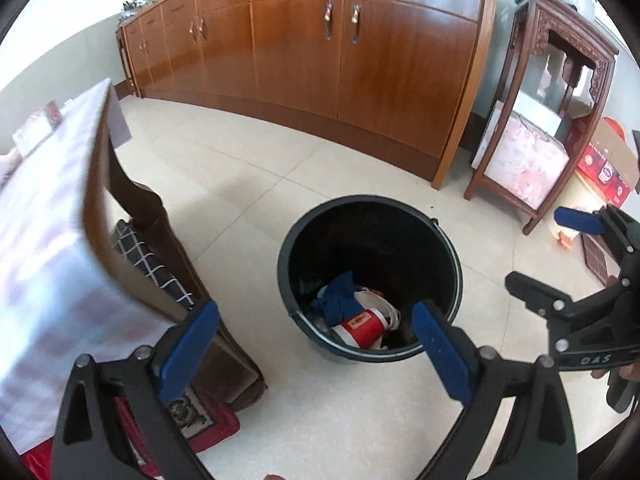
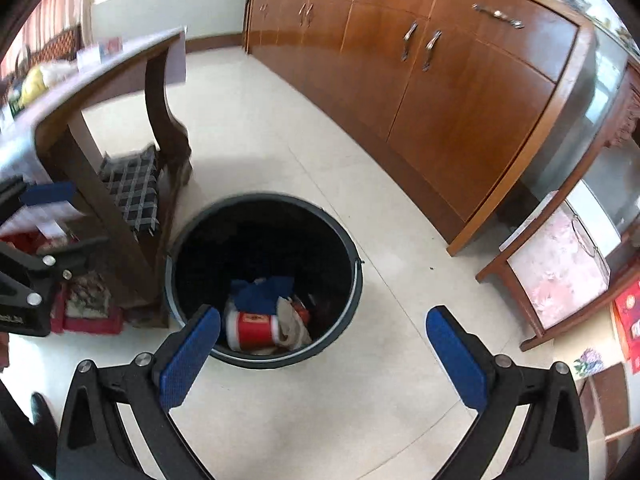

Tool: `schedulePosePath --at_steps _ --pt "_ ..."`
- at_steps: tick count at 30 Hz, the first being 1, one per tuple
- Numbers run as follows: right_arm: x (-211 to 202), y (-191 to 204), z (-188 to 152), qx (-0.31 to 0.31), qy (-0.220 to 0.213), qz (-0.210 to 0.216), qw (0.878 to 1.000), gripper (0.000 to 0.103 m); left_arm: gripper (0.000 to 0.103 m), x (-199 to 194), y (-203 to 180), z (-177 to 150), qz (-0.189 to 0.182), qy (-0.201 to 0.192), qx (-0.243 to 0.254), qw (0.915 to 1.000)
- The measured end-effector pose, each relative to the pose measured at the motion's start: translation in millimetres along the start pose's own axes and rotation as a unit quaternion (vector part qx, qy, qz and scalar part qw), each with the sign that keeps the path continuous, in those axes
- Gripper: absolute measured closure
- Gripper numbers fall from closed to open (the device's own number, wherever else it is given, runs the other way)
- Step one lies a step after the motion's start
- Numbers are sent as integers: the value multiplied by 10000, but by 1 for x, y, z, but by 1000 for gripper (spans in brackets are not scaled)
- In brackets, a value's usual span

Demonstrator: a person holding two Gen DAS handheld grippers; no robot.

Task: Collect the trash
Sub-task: 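Open both tools to drop the towel and cup into the bucket, then move both tools back toward the table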

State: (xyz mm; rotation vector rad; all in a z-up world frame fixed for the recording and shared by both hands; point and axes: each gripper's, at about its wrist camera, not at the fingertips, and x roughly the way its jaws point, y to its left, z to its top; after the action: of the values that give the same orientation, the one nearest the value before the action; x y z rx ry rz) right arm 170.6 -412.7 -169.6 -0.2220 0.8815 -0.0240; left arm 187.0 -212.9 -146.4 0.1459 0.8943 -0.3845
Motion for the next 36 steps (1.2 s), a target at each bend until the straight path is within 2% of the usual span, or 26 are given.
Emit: schedulePosePath --at_steps 12,22,27,34,36 --pt "-59 42 18 47 -465 126 9988 0 4 -65 31 -5 328 -418 -179 9984" --pt "-102 93 51 -268 -990 395 9939 0 4 -116 78 -11 741 -821 -520 9925" --pt "-118 130 74 -483 -1307 629 9882 0 4 -141 113 -20 1015 -989 -839 9863" --pt "-130 183 103 -617 -1645 1117 9781 0 4 -182 177 -43 1503 -1328 -1419 9694" --pt "-128 197 110 -608 -1596 1323 9764 0 4 -189 200 -52 1493 -1313 -1688 9654"
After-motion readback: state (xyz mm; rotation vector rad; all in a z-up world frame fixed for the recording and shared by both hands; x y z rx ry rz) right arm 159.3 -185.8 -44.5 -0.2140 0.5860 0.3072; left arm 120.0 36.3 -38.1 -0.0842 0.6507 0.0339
